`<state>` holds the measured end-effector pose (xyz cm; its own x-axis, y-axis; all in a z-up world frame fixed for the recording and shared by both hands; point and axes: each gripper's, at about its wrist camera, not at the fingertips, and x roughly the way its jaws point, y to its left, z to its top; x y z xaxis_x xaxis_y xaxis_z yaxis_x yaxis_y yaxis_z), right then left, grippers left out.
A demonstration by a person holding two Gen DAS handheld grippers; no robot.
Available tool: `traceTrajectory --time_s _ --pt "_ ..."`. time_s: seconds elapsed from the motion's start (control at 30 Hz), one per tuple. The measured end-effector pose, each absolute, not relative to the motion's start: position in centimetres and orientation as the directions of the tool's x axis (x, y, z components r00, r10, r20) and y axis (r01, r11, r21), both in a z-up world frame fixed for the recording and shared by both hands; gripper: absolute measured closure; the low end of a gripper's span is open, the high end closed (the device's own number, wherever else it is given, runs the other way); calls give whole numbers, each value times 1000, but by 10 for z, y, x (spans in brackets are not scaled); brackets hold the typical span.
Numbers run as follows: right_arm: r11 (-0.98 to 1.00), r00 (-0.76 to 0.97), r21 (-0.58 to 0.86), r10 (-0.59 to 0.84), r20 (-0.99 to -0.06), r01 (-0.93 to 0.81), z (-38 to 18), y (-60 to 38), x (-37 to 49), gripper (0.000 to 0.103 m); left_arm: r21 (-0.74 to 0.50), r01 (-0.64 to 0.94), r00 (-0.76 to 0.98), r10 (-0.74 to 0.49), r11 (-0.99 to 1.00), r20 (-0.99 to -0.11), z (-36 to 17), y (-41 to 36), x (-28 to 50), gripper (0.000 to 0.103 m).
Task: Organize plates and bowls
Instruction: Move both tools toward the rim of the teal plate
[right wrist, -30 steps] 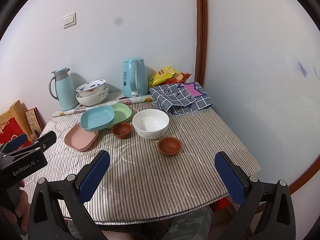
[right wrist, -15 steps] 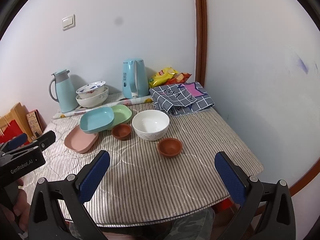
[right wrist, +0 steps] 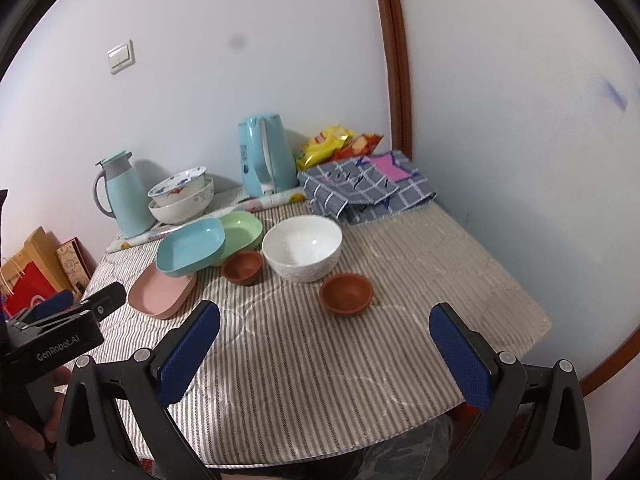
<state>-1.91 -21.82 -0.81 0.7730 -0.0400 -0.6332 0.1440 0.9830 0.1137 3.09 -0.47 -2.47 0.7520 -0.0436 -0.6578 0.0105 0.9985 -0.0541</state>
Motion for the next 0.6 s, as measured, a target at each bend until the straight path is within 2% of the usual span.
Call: traceTrajectory --time_s 0.6 --pt "989 730 83 -33 -683 122 -27 -203 28 0 -86 -61 690 -20 994 -724 -56 40 83 0"
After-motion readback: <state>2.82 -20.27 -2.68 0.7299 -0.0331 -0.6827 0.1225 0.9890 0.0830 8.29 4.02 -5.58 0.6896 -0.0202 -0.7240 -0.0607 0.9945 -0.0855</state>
